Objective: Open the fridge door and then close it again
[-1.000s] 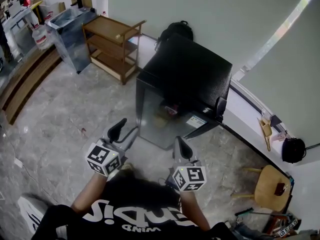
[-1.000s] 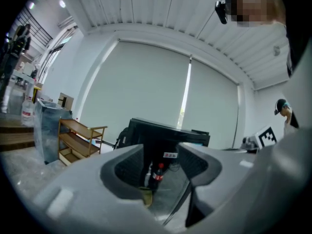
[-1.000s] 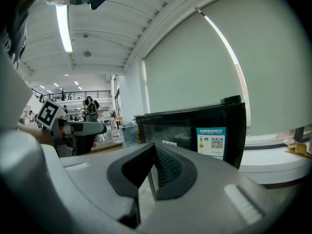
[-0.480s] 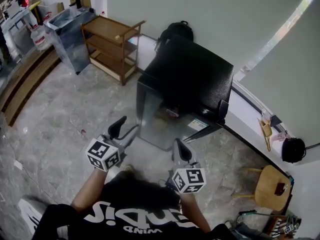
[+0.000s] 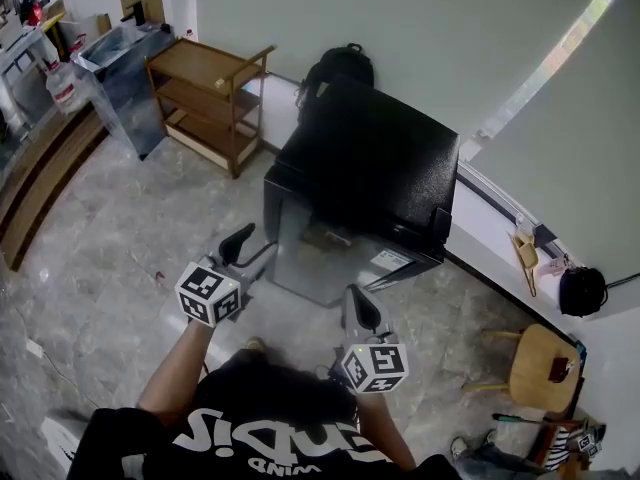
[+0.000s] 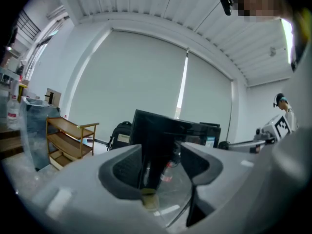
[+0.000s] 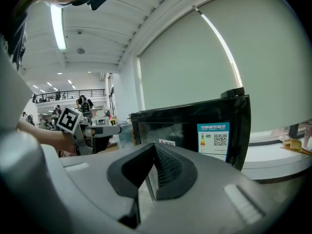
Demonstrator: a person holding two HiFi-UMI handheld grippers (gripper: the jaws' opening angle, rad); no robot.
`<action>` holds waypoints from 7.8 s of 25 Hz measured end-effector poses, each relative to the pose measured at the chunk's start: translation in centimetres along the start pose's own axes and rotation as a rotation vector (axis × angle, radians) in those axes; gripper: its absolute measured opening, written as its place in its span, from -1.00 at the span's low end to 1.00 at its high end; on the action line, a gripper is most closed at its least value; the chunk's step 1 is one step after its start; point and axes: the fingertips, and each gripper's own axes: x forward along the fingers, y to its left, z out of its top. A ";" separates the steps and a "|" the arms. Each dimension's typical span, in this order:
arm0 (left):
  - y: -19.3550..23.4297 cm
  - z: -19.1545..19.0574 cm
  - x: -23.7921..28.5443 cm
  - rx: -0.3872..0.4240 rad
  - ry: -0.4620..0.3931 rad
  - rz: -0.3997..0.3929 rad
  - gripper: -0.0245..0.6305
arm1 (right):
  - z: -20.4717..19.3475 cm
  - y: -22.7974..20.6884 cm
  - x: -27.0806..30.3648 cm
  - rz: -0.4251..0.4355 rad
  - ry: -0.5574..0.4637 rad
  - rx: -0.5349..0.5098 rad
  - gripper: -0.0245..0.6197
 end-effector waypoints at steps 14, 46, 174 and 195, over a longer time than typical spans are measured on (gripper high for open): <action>6.0 -4.3 5.8 -0.033 0.132 -0.025 -0.18 | 0.3 -1.6 0.8 -0.124 -0.003 0.028 -0.93; 8.1 -8.9 8.9 -0.026 0.245 -0.067 -0.33 | -1.9 -2.5 -1.3 -0.197 0.066 0.042 -0.93; -6.2 -14.1 -8.8 -0.140 0.264 0.126 -0.63 | -4.0 -0.1 -7.0 -0.010 0.070 0.012 -0.93; 1.6 -11.5 -2.9 -0.128 0.235 0.153 -0.62 | -2.6 -1.9 -2.0 -0.038 0.071 0.010 -0.93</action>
